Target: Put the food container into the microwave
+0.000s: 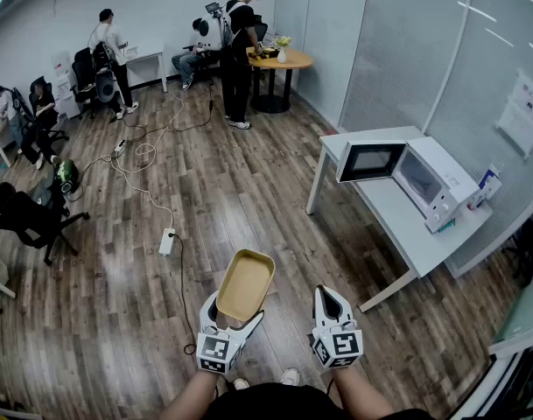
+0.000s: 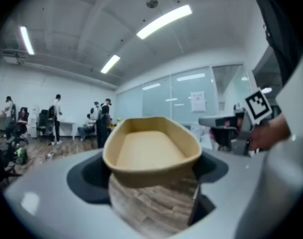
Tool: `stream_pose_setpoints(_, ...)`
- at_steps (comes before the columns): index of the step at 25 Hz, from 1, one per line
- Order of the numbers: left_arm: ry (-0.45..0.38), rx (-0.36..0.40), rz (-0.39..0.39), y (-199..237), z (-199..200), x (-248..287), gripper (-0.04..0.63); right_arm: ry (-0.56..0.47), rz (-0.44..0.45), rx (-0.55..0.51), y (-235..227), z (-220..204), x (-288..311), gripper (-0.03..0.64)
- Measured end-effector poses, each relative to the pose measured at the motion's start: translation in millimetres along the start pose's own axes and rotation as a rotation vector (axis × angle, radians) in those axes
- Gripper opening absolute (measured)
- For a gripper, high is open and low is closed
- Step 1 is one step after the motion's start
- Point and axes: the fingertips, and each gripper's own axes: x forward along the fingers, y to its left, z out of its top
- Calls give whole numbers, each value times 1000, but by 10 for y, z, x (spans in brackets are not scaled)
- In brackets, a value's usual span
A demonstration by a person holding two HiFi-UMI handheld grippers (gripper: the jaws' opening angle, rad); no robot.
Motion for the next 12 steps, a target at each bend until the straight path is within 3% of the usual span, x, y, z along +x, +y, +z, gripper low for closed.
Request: stream_pose_setpoints(12,-20,1,-23,-393,141,224,494,-36,1,11,-367,170,-81,5)
